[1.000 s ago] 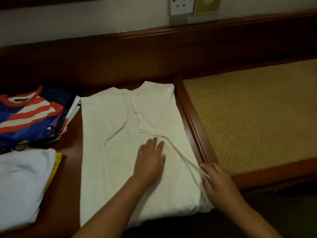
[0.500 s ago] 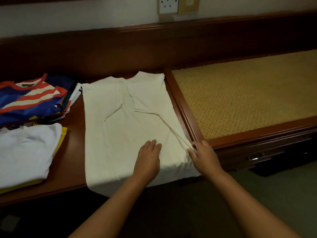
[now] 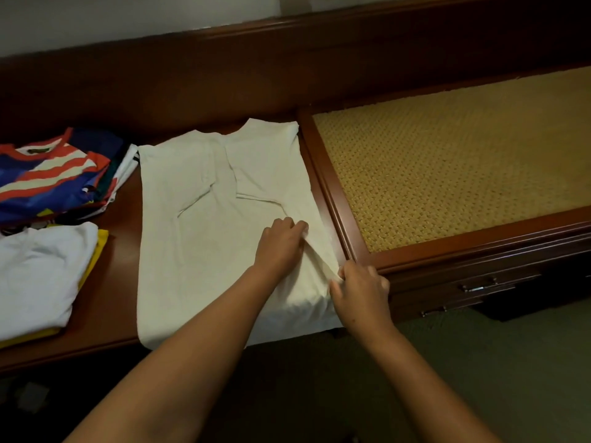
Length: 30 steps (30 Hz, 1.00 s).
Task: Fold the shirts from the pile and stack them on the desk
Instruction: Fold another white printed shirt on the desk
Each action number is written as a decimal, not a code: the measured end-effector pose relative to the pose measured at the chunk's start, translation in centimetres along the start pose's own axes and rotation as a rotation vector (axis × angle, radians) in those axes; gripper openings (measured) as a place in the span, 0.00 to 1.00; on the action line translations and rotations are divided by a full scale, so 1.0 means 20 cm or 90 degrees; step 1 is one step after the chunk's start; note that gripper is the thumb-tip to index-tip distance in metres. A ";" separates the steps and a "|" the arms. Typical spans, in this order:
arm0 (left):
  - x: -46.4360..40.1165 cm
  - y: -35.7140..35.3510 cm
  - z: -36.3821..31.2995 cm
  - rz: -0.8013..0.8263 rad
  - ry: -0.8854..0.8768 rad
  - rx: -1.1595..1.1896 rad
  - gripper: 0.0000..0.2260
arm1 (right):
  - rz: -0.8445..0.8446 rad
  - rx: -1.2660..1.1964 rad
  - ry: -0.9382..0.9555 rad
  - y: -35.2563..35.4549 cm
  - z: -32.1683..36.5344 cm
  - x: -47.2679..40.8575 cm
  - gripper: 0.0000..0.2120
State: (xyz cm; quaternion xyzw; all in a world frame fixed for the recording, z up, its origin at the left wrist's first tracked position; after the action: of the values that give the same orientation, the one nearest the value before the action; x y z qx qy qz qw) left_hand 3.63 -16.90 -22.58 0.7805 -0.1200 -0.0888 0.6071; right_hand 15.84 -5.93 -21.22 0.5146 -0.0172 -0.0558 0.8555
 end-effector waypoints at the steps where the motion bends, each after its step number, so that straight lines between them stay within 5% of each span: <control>1: -0.02 0.00 0.00 -0.008 0.006 0.001 0.12 | 0.006 -0.020 -0.002 -0.01 -0.01 0.02 0.04; 7: -0.05 0.02 0.04 -0.059 0.039 0.078 0.08 | 0.126 -0.199 -0.097 -0.19 -0.12 0.21 0.13; 11: -0.09 0.04 0.08 -0.065 0.085 0.111 0.08 | 0.117 -0.161 -0.154 -0.22 -0.21 0.32 0.11; 14: -0.11 0.07 0.10 -0.049 0.117 0.138 0.10 | 0.119 -0.156 -0.106 -0.21 -0.13 0.45 0.10; 18: -0.01 0.12 0.14 -0.015 0.165 0.270 0.11 | 0.298 -0.227 0.034 -0.40 0.10 0.69 0.09; 21: 0.24 0.17 0.25 -0.058 0.215 0.390 0.11 | 0.369 -0.265 -0.021 -0.49 0.02 0.75 0.11; 27: 1.05 -0.15 0.72 -0.062 0.549 0.623 0.07 | 0.099 -0.408 -0.240 -0.44 -0.30 0.57 0.09; 30: 1.39 -0.36 0.96 -0.052 0.738 0.646 0.10 | 0.055 -0.441 -0.303 -0.49 -0.34 0.40 0.18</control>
State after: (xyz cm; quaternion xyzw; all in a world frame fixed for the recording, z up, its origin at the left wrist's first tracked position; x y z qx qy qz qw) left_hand 25.26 -41.20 -34.07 0.8888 0.2202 0.3778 0.1370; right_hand 23.60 -5.46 -33.20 0.1679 -0.2162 -0.1397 0.9516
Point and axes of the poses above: each hand's wrist, its own x-axis away from the middle knuckle, its own y-axis out of the back of the hand, z = x × y, the point moved 10 cm from there along -x, towards the middle knuckle, and after that the axes turned 9 degrees about y, right-handed, at the moved point
